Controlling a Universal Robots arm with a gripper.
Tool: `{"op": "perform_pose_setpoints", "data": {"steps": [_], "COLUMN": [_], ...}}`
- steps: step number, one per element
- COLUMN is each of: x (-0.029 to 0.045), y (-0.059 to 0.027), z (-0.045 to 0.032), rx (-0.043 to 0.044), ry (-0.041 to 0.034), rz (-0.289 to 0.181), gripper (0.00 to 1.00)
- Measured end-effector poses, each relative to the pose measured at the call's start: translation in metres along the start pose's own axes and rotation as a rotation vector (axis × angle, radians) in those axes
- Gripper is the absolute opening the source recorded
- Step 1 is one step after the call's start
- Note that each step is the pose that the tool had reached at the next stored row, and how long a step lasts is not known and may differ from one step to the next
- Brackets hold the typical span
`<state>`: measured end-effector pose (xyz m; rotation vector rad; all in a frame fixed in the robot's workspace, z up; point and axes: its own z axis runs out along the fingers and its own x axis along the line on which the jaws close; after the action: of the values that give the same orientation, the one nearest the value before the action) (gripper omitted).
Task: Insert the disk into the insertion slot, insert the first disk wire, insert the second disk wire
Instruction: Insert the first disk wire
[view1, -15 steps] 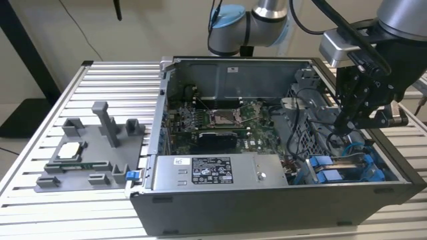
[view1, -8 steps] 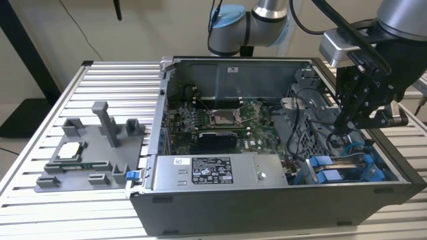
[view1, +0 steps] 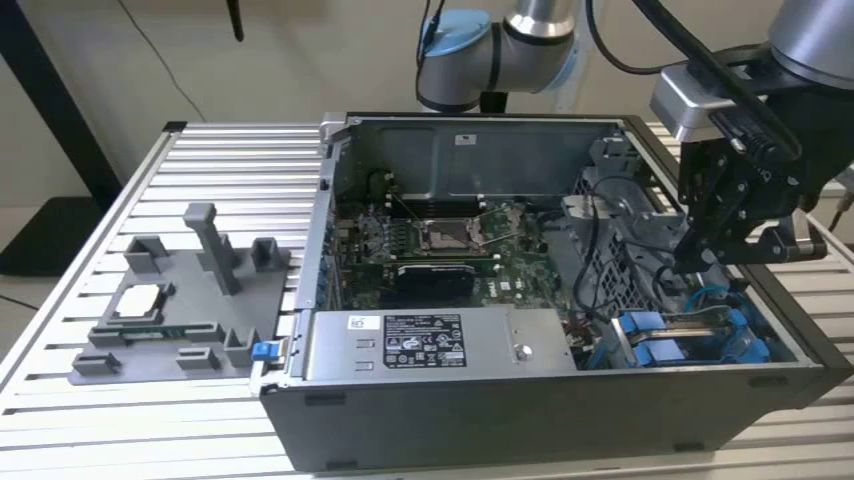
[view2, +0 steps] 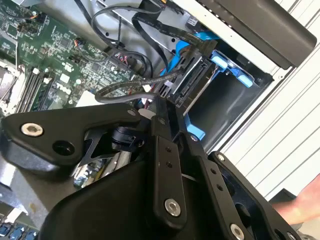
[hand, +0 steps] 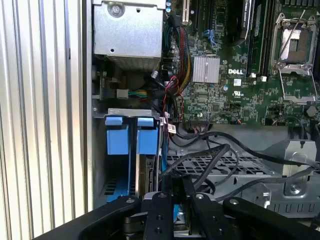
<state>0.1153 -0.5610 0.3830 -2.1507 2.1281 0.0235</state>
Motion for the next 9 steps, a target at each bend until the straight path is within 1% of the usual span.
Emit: {"op": "perform_pose_setpoints", "data": {"steps": [9], "x": [0.0112], "y": [-0.0112], "z": [0.0038], "rx": [-0.0258], "ry": [-0.0001], "rz": [0.002], "gripper": [0.00]}}
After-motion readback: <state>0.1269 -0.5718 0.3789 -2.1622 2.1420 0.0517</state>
